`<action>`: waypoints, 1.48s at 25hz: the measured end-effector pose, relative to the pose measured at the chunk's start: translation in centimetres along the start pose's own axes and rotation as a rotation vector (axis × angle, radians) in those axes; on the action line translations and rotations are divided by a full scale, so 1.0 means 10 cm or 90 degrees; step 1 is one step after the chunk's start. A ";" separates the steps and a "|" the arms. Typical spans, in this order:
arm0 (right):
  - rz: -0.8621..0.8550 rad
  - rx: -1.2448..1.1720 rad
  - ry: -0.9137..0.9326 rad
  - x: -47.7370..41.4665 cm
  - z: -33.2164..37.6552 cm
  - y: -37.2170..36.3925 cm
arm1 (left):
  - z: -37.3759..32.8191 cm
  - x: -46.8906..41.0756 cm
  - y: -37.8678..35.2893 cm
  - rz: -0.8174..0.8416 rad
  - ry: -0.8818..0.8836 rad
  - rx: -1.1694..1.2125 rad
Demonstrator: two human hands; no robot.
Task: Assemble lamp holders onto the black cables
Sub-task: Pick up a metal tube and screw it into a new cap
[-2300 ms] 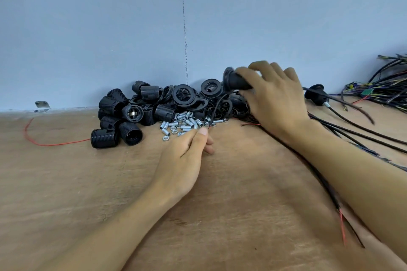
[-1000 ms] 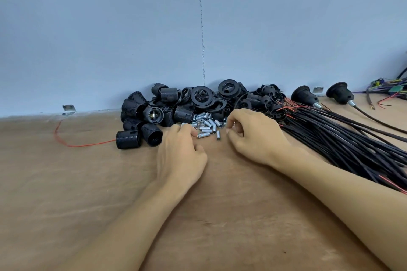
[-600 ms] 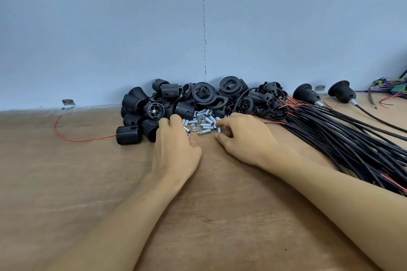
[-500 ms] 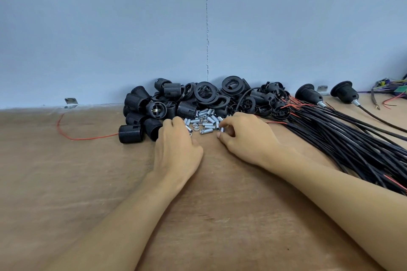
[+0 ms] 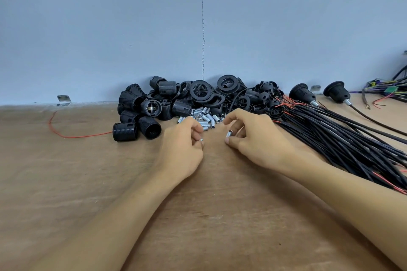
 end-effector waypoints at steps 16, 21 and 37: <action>0.017 -0.389 -0.011 0.24 -0.08 0.05 | -0.11 0.17 -0.17 0.070 0.109 0.430; -0.003 -0.365 0.006 0.26 -0.05 0.06 | -0.09 0.17 -0.18 0.072 0.102 0.424; 0.016 -0.354 0.011 0.26 -0.08 0.02 | -0.08 0.13 -0.15 0.117 0.014 0.320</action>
Point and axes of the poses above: each hand's wrist, its own x-axis away from the middle knuckle, its own y-axis out of the back of the hand, z = x × y, the point moved 3 cm from there along -x, towards the middle knuckle, and after that the axes turned 4 degrees about z, right-handed, at the moved point
